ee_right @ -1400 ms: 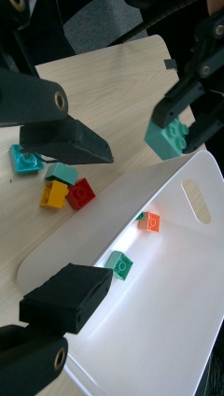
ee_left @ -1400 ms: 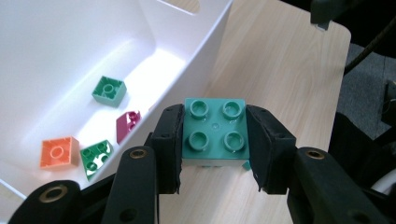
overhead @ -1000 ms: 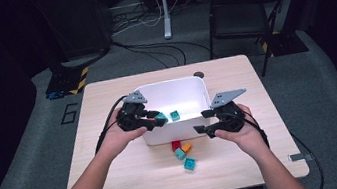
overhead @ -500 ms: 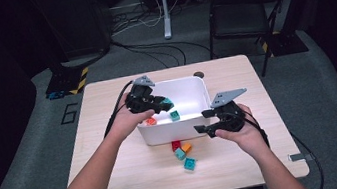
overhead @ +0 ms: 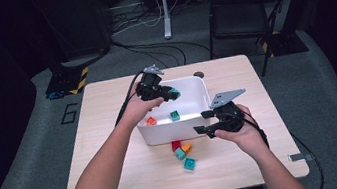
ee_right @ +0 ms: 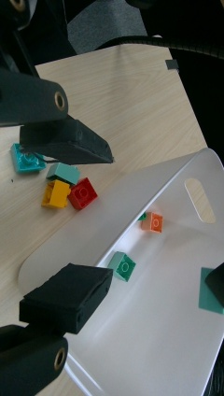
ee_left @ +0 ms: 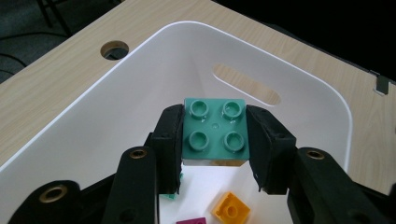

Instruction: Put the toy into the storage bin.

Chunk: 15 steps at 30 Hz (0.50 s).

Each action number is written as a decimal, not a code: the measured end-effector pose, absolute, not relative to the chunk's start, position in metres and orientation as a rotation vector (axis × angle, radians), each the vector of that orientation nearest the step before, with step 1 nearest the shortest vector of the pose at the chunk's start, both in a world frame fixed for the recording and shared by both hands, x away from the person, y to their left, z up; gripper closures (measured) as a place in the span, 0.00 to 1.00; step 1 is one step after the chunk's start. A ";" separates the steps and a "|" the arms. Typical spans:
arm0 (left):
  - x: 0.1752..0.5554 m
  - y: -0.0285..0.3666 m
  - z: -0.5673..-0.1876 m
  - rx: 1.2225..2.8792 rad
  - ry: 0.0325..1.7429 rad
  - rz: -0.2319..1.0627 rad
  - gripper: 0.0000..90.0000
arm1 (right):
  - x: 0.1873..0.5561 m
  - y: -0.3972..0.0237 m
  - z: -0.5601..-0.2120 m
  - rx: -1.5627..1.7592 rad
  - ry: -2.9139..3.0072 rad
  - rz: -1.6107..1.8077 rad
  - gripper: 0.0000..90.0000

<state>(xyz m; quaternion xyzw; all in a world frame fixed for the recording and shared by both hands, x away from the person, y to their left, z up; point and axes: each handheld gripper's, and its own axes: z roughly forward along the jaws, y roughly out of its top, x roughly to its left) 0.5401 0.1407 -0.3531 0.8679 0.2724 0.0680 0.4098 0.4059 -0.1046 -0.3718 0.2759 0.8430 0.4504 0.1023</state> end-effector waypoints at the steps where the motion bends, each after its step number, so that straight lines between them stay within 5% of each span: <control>1: 0.541 0.140 -0.355 2.187 0.690 0.173 0.65 | 0.406 -0.105 -0.372 0.811 2.488 1.331 0.41; 15: 0.558 0.122 -0.378 2.240 0.694 0.170 0.65 | 0.406 -0.104 -0.372 0.809 2.494 1.331 0.41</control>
